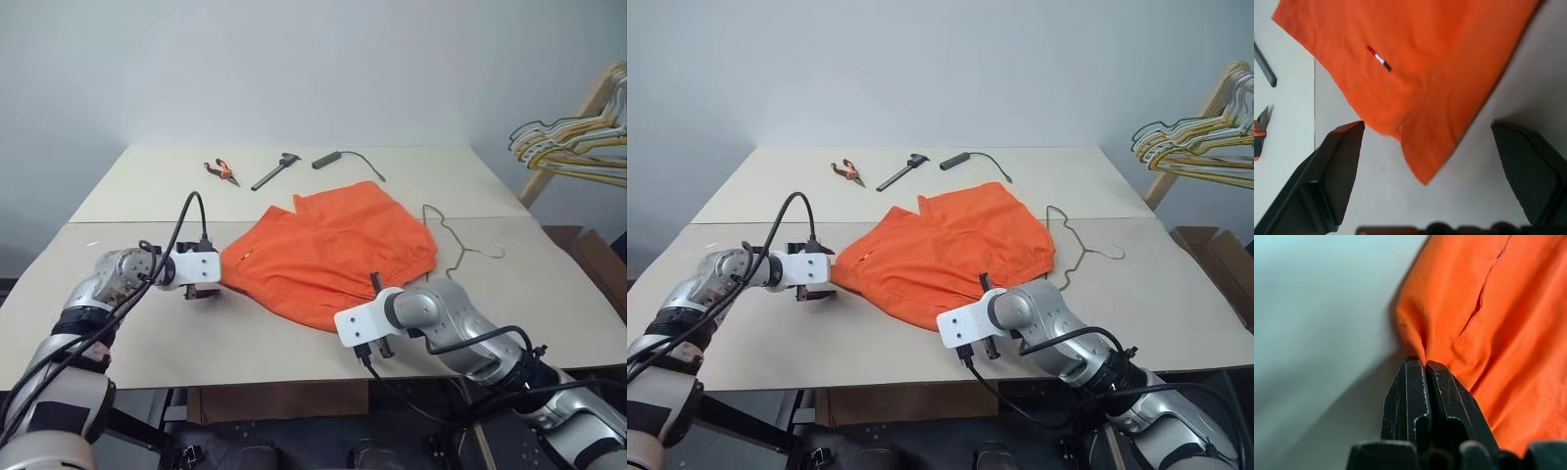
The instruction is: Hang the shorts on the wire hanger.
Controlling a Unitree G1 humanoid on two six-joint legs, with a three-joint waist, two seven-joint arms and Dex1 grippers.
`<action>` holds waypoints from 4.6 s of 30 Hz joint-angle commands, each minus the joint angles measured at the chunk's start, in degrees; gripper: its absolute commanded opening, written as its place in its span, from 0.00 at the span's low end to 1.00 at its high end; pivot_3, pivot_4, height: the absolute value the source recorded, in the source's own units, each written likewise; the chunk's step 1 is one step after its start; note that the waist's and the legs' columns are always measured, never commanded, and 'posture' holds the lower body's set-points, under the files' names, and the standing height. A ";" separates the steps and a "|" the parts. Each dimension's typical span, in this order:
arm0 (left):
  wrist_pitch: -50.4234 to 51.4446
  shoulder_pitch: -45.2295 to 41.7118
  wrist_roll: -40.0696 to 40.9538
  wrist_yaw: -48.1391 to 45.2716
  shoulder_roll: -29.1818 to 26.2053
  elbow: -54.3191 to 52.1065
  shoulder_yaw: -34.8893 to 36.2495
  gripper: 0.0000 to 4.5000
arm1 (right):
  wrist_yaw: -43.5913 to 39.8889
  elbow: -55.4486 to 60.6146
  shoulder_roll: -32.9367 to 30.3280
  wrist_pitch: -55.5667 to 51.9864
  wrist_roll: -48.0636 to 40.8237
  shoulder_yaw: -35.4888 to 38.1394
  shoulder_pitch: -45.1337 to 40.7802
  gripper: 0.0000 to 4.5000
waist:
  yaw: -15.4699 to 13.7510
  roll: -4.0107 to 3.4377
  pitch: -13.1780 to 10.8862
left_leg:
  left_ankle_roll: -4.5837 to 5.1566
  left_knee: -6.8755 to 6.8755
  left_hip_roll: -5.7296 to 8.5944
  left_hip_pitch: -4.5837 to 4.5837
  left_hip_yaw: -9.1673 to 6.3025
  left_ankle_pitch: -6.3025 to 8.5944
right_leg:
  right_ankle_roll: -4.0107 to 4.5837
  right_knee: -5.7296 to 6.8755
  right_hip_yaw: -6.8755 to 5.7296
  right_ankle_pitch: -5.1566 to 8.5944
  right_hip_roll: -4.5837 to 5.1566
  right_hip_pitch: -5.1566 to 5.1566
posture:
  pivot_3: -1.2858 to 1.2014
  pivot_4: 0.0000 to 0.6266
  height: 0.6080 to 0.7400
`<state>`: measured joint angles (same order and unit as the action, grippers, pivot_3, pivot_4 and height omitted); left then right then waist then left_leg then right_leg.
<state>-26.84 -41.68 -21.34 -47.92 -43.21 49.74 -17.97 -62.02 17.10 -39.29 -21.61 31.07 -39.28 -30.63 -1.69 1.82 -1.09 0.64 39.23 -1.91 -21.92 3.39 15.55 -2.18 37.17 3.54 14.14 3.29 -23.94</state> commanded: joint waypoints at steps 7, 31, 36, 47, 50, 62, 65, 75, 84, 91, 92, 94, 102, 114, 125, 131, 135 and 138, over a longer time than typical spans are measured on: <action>-5.34 -3.48 -4.40 5.42 2.79 8.95 -2.81 0.40 | 1.01 0.18 0.96 1.06 0.85 2.86 0.12 0.00 | -0.48 -0.02 0.10 | 0.00 0.01 0.00 0.03 0.00 0.00 | 0.00 0.01 0.00 -0.01 -0.02 0.01 | 0.52 0.00 1.00; 30.64 36.72 6.79 -17.01 -22.42 -59.33 13.28 0.01 | 18.95 -20.86 2.64 26.78 9.58 2.64 -10.10 0.00 | 3.18 0.00 0.08 | 0.05 0.00 -0.10 -0.03 0.11 0.03 | 0.00 0.18 0.19 -0.01 -0.01 -0.22 | 0.54 0.00 1.00; 46.00 45.71 6.97 -21.23 -26.11 -74.94 17.86 0.01 | 16.43 -21.10 0.04 36.58 5.32 3.44 -10.15 0.00 | 2.31 -0.01 0.05 | 0.06 0.00 -0.11 -0.03 0.10 0.04 | -0.01 0.15 0.19 0.01 -0.02 -0.20 | 0.55 0.00 1.00; 59.12 48.64 12.71 -25.78 -28.10 -85.50 18.63 0.01 | 2.89 -18.86 -6.31 44.91 -5.67 4.48 -5.81 0.00 | 2.16 0.00 0.04 | 0.09 0.00 -0.11 0.20 0.11 0.05 | 0.04 0.08 0.23 0.02 -0.03 0.01 | 0.54 0.00 1.00; 59.28 47.54 14.64 -26.38 -28.35 -86.05 17.99 0.01 | 0.74 -19.37 -6.02 45.15 -7.25 4.76 -5.51 0.00 | 2.49 0.00 0.04 | 0.11 0.00 -0.11 0.26 0.12 0.07 | 0.04 0.06 0.25 0.02 -0.03 0.07 | 0.54 0.00 1.00; 54.68 47.02 31.34 -29.87 -25.79 -85.45 28.09 0.72 | -9.08 -13.28 -10.03 35.13 -19.51 12.19 -1.80 0.79 | 2.35 0.01 0.03 | 0.14 0.00 -0.11 0.26 0.12 0.08 | 0.06 0.05 0.26 0.03 -0.01 0.07 | 0.53 0.00 1.00; 54.35 45.23 34.86 -28.44 -23.84 -83.95 31.53 0.93 | -7.92 -8.22 -6.51 14.83 -27.63 18.94 -1.17 1.00 | 2.56 0.01 0.03 | 0.15 0.00 -0.12 0.33 0.11 0.09 | 0.06 0.06 0.27 0.03 -0.02 0.14 | 0.53 0.00 1.00; 50.17 36.94 41.92 -16.57 -5.82 -79.34 28.11 0.99 | 32.78 -31.72 15.96 -28.87 -26.94 41.77 -15.69 1.00 | 2.26 0.00 0.04 | 0.18 -0.15 -0.10 0.98 0.09 0.12 | 0.08 -0.01 0.26 0.04 -0.04 0.81 | 0.52 0.00 1.00; 49.58 35.39 44.37 -16.28 -4.72 -79.11 25.43 0.99 | 45.08 -54.43 21.32 -21.50 -31.32 48.71 -20.98 1.00 | 4.33 -0.15 -0.05 | 0.15 -0.27 0.03 0.71 0.09 0.11 | 0.02 -0.15 0.32 0.00 0.09 0.59 | 0.52 0.00 1.00; 47.30 37.78 41.79 -16.42 -7.13 -78.20 23.86 0.99 | 40.59 -60.47 21.43 -17.73 -31.37 45.36 -21.23 1.00 | 6.36 -0.19 -0.06 | 0.16 -0.29 0.00 0.84 -0.10 0.10 | 0.00 -0.11 0.35 -0.01 -0.01 0.70 | 0.53 0.00 1.00; 47.14 37.93 41.66 -16.36 -7.21 -78.30 23.68 0.99 | 40.18 -61.06 21.48 -17.04 -31.37 45.11 -21.15 1.00 | 6.39 -0.19 -0.06 | 0.16 -0.29 0.00 0.84 -0.14 0.10 | 0.00 -0.12 0.35 -0.01 -0.01 0.70 | 0.53 0.00 1.00; 46.90 38.01 41.55 -16.15 -7.19 -78.32 23.40 0.99 | 40.05 -62.16 21.60 -16.16 -31.19 44.59 -21.21 1.00 | 6.49 -0.20 -0.06 | 0.16 -0.29 0.01 0.83 -0.21 0.10 | -0.01 -0.13 0.35 -0.01 0.00 0.70 | 0.53 0.00 1.00; 46.05 38.00 40.93 -15.94 -7.41 -78.06 22.04 0.99 | 43.30 -69.78 22.18 -16.18 -29.85 43.45 -23.11 1.00 | 6.68 -0.20 -0.07 | 0.16 -0.29 0.01 0.83 -0.38 0.10 | -0.04 -0.14 0.36 -0.02 0.02 0.71 | 0.52 0.00 1.00; 44.87 37.68 40.93 -15.79 -6.82 -77.83 20.68 1.00 | 44.51 -78.36 24.18 -15.77 -29.54 41.11 -25.30 0.37 | 7.32 -0.18 -0.04 | 0.16 -0.29 0.00 0.92 -0.42 0.11 | -0.04 -0.15 0.37 -0.03 0.01 0.82 | 0.52 0.00 1.00; 43.81 37.27 40.45 -14.95 -6.36 -76.86 20.10 1.00 | 46.40 -81.23 22.83 -12.65 -28.66 40.35 -24.03 0.01 | 7.24 -0.13 0.00 | 0.17 -0.50 -0.02 1.71 -0.42 0.12 | -0.07 -0.39 0.34 0.00 0.00 1.64 | 0.52 0.00 1.00; 50.26 31.62 45.13 -5.81 1.20 -74.70 22.40 1.00 | 50.11 -69.01 22.06 -8.98 -32.02 44.45 -22.34 0.01 | 6.94 -0.14 -0.01 | 0.17 -0.46 0.01 1.69 -0.47 0.12 | -0.13 -0.42 0.33 -0.03 0.06 1.70 | 0.52 0.00 1.00; 61.60 25.55 54.25 2.75 8.45 -72.65 26.60 1.00 | 47.70 -50.73 22.56 -13.61 -37.35 47.77 -17.81 0.01 | 6.76 -0.27 -0.11 | 0.17 -0.44 0.03 1.32 -0.55 0.12 | -0.23 -0.41 0.36 -0.07 0.07 1.35 | 0.52 0.00 1.00; 69.62 21.40 62.01 9.10 13.66 -70.06 30.23 1.00 | 45.06 -33.39 22.82 -14.64 -39.98 47.09 -11.54 0.01 | 6.90 -0.28 -0.10 | 0.17 -0.39 0.02 0.64 -0.74 0.11 | -0.30 -0.29 0.34 -0.12 0.07 0.69 | 0.52 0.00 1.00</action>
<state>39.33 -18.77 36.63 -41.81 -30.06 -20.77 9.96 -15.69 -24.64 -16.39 -35.73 -6.68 7.49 -42.13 5.21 1.54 -1.19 0.82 38.84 -1.91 -21.29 2.63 15.67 -2.49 36.90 3.90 14.03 3.34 -23.31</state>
